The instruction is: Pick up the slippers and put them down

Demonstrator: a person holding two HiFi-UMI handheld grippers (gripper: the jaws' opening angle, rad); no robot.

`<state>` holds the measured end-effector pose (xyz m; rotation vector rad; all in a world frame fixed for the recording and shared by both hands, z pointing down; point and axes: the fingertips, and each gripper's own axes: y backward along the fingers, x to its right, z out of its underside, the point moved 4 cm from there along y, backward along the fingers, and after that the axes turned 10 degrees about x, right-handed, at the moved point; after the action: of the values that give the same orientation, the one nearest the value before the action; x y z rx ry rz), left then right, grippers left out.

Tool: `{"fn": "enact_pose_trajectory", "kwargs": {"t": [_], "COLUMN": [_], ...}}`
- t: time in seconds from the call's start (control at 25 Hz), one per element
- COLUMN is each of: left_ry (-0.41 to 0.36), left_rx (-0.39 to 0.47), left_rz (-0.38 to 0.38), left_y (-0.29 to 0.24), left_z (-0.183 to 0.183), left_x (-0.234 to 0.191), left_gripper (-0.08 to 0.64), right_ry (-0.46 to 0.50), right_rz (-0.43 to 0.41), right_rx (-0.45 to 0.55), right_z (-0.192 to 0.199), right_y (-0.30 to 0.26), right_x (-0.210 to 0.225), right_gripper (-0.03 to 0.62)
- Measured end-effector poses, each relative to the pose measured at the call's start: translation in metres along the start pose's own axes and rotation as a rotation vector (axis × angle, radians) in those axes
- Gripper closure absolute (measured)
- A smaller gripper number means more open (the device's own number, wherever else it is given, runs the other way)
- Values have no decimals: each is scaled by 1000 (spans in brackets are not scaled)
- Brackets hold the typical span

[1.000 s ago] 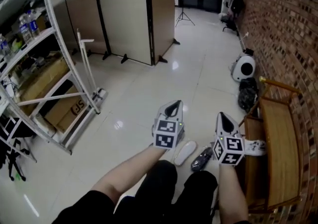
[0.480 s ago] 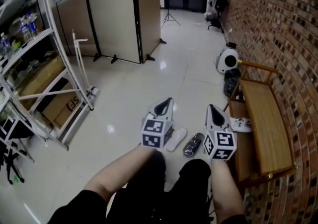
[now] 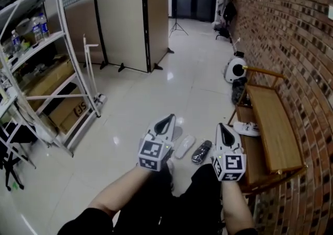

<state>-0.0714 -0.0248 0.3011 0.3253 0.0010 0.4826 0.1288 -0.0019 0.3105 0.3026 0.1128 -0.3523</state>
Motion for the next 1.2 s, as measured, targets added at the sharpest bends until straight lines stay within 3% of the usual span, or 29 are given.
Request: {"fn": "enact_pose_trajectory", "kwargs": {"t": [0.16, 0.4, 0.48, 0.6, 0.76, 1.2], "left_ry": [-24, 44, 34, -4, 29, -23], "left_rx": [-8, -15, -16, -6, -33, 7], "left_rz": [30, -92, -110, -104, -96, -63], "left_y": [37, 83, 95, 102, 110, 94], "left_z": [10, 24, 29, 38, 51, 43], "left_x": [-7, -49, -56, -62, -64, -44], "left_gripper": [557, 557, 557, 557, 557, 557], "right_ry": [1, -62, -69, -69, -93, -133], "right_rz": [-11, 65, 72, 80, 109, 101], "right_rx": [-23, -33, -27, -47, -77, -27], "right_z": [14, 30, 40, 57, 73, 61], "right_y": [39, 75, 84, 86, 94, 76], "right_x": [7, 31, 32, 31, 32, 24], "right_gripper": [584, 584, 583, 584, 584, 586]}}
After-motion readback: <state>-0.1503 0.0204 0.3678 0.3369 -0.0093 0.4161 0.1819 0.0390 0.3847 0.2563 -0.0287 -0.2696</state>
